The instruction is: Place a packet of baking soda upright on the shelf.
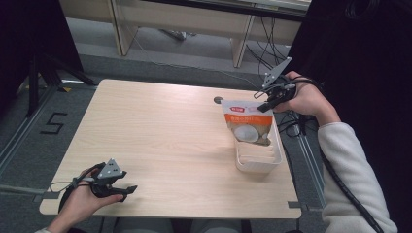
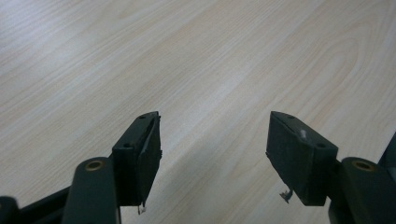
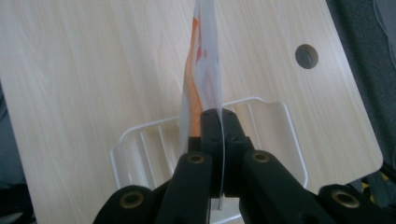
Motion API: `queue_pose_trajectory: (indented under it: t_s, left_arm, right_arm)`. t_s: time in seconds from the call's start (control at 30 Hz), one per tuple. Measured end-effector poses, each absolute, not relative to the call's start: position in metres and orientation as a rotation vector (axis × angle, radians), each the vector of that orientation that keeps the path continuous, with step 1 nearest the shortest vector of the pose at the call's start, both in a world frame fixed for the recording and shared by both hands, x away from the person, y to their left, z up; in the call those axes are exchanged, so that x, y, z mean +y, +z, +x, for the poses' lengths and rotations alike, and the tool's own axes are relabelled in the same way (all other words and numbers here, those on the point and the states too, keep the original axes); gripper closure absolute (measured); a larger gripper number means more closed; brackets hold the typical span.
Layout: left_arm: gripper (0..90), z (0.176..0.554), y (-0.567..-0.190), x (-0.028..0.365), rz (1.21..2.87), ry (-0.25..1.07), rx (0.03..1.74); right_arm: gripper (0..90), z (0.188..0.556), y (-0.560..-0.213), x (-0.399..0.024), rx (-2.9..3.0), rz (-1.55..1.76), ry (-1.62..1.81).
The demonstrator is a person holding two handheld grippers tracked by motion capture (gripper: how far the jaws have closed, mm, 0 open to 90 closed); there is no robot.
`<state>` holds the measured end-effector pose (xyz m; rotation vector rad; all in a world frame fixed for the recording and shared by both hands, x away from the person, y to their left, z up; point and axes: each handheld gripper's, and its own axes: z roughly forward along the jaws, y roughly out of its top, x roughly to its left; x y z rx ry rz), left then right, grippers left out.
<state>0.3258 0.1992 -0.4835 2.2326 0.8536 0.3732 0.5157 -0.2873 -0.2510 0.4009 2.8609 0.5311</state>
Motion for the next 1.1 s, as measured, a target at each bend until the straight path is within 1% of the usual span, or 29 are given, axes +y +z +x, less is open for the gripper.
queue_pose_trajectory:
  t_s: [0.2,0.4,0.5,0.57,0.63,0.83,0.93,1.1]
  left_arm:
    - [34.7,0.326,-0.484,0.199,2.234,0.374,0.853]
    - [34.6,0.326,-0.484,0.199,2.240,0.369,0.852]
    - [34.5,0.325,-0.484,0.199,2.230,0.356,0.877]
    - [34.5,0.326,-0.484,0.199,2.241,0.371,0.852]
    - [34.5,0.325,-0.484,0.199,2.231,0.356,0.876]
    - [34.4,0.326,-0.484,0.200,2.241,0.370,0.852]
    - [34.4,0.326,-0.484,0.199,2.239,0.367,0.857]
    - [34.3,0.325,-0.485,0.199,2.231,0.353,0.879]
  right_arm:
    - [90.0,0.516,-0.251,-0.292,2.854,0.412,0.514]
    - [90.0,0.519,-0.254,-0.295,2.847,0.352,0.498]
    - [90.0,0.519,-0.256,-0.297,2.840,0.377,0.498]
    - [90.0,0.520,-0.257,-0.297,2.838,0.344,0.500]
    - [90.0,0.520,-0.258,-0.297,2.828,0.352,0.488]
    - [90.0,0.522,-0.262,-0.298,2.817,0.330,0.468]
    - [90.0,0.524,-0.264,-0.298,2.814,0.286,0.473]
    - [90.0,0.524,-0.265,-0.300,2.796,0.304,0.458]
